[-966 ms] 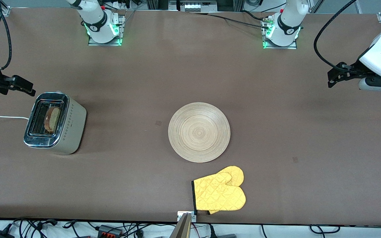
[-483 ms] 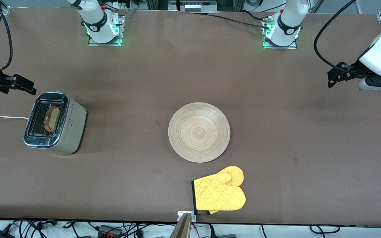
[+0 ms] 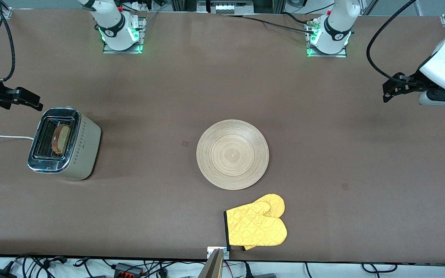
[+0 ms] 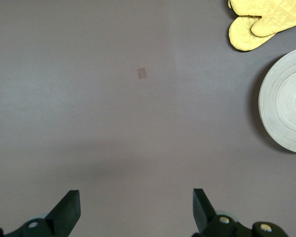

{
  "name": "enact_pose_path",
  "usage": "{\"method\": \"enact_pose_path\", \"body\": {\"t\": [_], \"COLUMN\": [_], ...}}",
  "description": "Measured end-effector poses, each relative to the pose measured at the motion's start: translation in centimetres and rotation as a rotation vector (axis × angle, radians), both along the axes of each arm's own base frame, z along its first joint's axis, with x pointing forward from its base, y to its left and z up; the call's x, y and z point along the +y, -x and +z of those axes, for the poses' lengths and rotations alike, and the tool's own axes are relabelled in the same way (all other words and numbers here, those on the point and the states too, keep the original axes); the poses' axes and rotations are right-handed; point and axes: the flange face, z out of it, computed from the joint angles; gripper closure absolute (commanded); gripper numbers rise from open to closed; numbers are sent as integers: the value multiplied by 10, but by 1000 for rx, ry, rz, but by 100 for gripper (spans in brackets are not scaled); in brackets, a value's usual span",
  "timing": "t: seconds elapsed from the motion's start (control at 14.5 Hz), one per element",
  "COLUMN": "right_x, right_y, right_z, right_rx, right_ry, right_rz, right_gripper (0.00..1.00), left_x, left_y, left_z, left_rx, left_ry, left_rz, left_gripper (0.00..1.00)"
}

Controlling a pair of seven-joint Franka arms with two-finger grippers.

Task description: Move plate and put bread in toaster

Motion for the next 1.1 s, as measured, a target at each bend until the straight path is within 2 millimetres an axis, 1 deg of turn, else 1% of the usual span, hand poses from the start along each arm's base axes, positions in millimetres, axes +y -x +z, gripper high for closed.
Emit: {"method": "enact_pose_path", "body": {"t": [0.28,0.55,0.69,0.9,1.1], "right_x": [-3,0,0,0,0], "right_y": [0,0,2,12,26], "right_z": [0,-1,-4,-10,-7], "right_rx": [1,4,15,30,23], "right_ry": [-1,-2,-3,-5,-6], "right_rz": [-5,6,10,10,10], "right_gripper": [0,0,0,0,0], "left_x": [0,0,0,0,0], "left_y": [0,0,0,0,0], "left_z": [0,0,0,0,0], "left_rx": [0,0,0,0,0], "left_ry": [0,0,0,0,0], "left_rz": [0,0,0,0,0], "left_gripper": [0,0,0,0,0]}}
